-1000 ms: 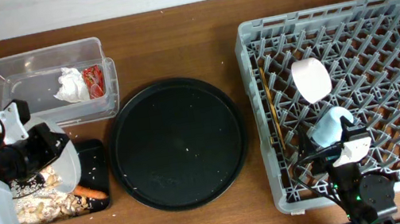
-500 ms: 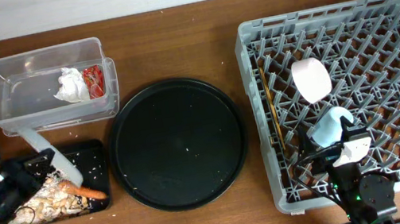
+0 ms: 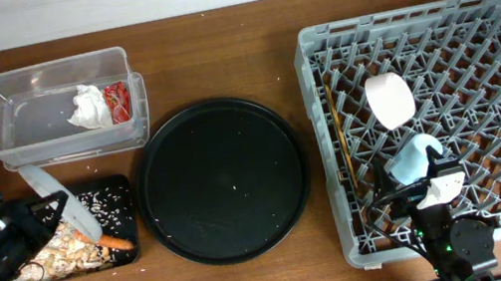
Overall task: Sort waste into correct bins and load items into the dishwasher rack
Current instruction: 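Carry the emptied plate with the left gripper and stand it in the rack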
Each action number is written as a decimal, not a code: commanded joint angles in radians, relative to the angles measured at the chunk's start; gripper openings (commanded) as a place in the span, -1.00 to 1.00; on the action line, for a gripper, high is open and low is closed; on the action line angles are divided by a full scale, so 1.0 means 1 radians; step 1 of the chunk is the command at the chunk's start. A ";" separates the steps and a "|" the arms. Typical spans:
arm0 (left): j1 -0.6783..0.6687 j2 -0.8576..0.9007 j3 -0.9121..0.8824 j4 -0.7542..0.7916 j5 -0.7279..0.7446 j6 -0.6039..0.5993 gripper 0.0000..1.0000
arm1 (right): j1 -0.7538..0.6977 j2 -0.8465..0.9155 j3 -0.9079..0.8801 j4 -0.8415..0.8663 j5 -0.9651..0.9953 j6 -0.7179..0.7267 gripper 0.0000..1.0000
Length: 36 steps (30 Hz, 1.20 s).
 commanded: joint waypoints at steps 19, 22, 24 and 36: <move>-1.001 -0.020 0.248 0.391 -0.512 -0.273 -1.00 | -0.003 -0.006 -0.005 -0.006 -0.002 0.004 0.96; -1.199 0.098 0.248 0.554 -0.517 -0.281 -1.00 | -0.003 -0.006 -0.005 -0.006 -0.001 0.004 0.96; -1.305 0.188 0.248 0.760 -0.516 -0.333 -1.00 | -0.003 -0.006 -0.005 -0.006 -0.002 0.004 0.96; -1.456 0.610 0.248 1.569 -0.381 -0.999 -1.00 | -0.003 -0.006 -0.005 -0.006 -0.001 0.004 0.96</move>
